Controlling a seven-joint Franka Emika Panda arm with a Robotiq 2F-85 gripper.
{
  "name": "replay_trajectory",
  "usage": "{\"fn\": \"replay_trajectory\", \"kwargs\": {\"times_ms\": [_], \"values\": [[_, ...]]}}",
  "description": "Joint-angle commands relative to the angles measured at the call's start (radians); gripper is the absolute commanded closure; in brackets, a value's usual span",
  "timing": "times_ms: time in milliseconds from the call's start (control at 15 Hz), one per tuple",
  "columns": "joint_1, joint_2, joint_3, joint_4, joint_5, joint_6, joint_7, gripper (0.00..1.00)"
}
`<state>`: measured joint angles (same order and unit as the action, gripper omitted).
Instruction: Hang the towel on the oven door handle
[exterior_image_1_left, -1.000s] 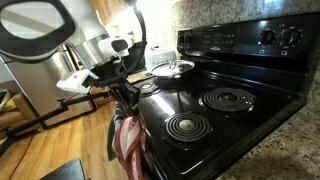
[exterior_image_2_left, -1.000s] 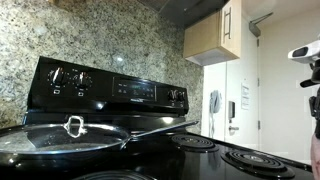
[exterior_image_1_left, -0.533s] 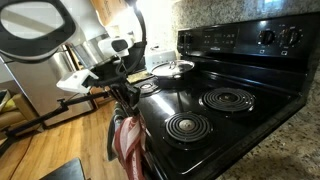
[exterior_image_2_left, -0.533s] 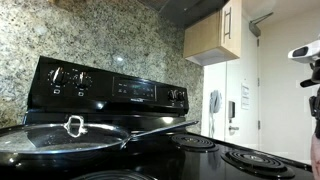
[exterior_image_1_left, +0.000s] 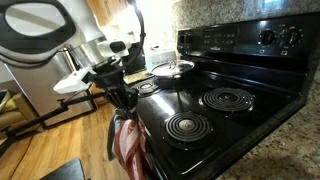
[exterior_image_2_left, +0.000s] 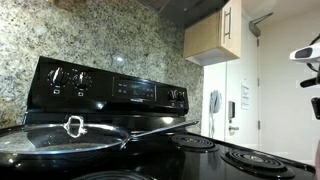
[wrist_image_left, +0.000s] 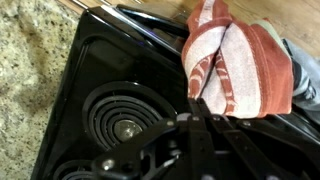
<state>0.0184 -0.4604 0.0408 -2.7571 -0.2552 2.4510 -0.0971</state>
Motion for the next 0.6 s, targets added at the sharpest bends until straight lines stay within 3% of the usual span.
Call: {"fn": "replay_trajectory", "kwargs": {"times_ms": [0,533], "values": [[-0.005,0.034,0.058,0.034,-0.104,-0.097,-0.033,1.0],[0.029,0.091,0.021,0.046,-0.229,-0.138,-0.35,1.0]]}}
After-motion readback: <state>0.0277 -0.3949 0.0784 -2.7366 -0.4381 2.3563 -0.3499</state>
